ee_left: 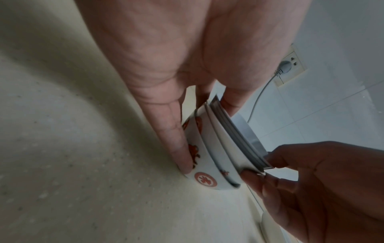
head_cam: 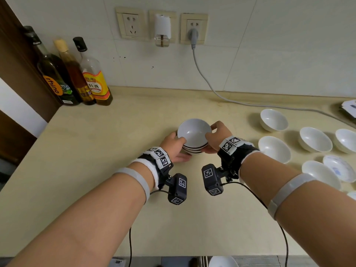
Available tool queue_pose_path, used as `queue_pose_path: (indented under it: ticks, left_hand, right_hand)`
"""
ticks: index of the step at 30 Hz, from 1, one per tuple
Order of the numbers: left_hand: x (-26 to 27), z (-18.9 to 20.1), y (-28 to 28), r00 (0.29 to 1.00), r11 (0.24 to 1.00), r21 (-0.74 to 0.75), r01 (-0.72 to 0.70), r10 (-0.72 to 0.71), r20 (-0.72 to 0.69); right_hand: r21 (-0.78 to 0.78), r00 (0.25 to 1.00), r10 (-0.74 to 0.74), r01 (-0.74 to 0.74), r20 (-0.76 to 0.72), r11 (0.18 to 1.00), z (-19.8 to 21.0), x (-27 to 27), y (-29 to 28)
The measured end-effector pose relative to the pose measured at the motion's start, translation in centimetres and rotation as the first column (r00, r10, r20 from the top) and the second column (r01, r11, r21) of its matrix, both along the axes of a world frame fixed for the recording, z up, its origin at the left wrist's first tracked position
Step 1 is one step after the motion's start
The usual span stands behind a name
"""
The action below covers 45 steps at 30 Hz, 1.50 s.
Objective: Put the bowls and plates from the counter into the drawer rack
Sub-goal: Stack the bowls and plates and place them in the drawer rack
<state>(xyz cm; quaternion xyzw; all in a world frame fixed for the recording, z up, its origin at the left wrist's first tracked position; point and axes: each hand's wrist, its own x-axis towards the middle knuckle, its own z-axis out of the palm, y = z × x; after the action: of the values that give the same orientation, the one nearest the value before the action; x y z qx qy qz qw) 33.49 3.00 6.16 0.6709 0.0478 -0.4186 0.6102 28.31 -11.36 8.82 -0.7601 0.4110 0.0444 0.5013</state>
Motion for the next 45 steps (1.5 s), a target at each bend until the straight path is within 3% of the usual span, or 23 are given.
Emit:
queue_pose_path:
  ticks: [7,12,18,22,27,31,37,41,43,45]
  left_hand:
    - [-0.1,-0.3,-0.6,1.000,1.000,-0.025,-0.009,0.008,-0.025]
    - [-1.1,-0.6,-1.0,0.995,0.994,-0.064,-0.094,0.093,-0.026]
    - [-5.0,0.7,-0.3,0.987,0.984,-0.069,-0.163,0.161,-0.026]
    - [-9.8,2.5,-0.1,0.980,0.979,-0.061,-0.195,0.197,0.028]
    - [-19.2,5.5,-1.1,0.956,0.961,-0.008,-0.276,0.276,0.099]
    - [-26.3,7.0,-1.3,0.951,0.960,0.065,-0.273,0.259,0.166]
    - [-34.2,6.3,1.2,0.943,0.947,0.022,-0.321,0.317,0.099]
    - [-38.0,2.2,3.6,0.864,0.842,0.190,-0.504,0.491,0.115]
    - [-39.9,-1.9,5.1,0.826,0.695,0.450,-0.561,0.502,0.256]
    - [-41.9,-5.8,6.1,0.840,0.559,0.651,-0.513,0.482,0.248]
  right_hand:
    - [-0.004,0.999,-0.018,0.018,-0.049,1.000,-1.2,-0.1,-0.7]
    - [0.308,0.999,-0.032,0.038,-0.024,0.951,-2.1,-1.3,-0.9]
    - [0.418,0.999,0.020,-0.037,0.046,0.908,-1.0,-4.5,-1.9]
    - [0.498,0.991,0.125,-0.127,0.038,0.858,0.1,-7.7,-2.7]
    - [0.566,0.936,0.307,-0.348,0.171,0.747,1.0,-14.7,-4.5]
    - [0.619,0.898,0.399,-0.421,0.183,0.663,1.7,-19.8,-5.6]
    - [0.662,0.856,0.490,-0.463,0.163,0.590,0.9,-25.6,-4.9]
    - [0.694,0.851,0.513,-0.439,0.116,0.571,-0.7,-29.1,-4.1]
    - [0.713,0.850,0.521,-0.416,0.084,0.564,-1.7,-30.8,-3.8]
    - [0.722,0.849,0.526,-0.395,0.050,0.568,-3.0,-32.4,-4.0]
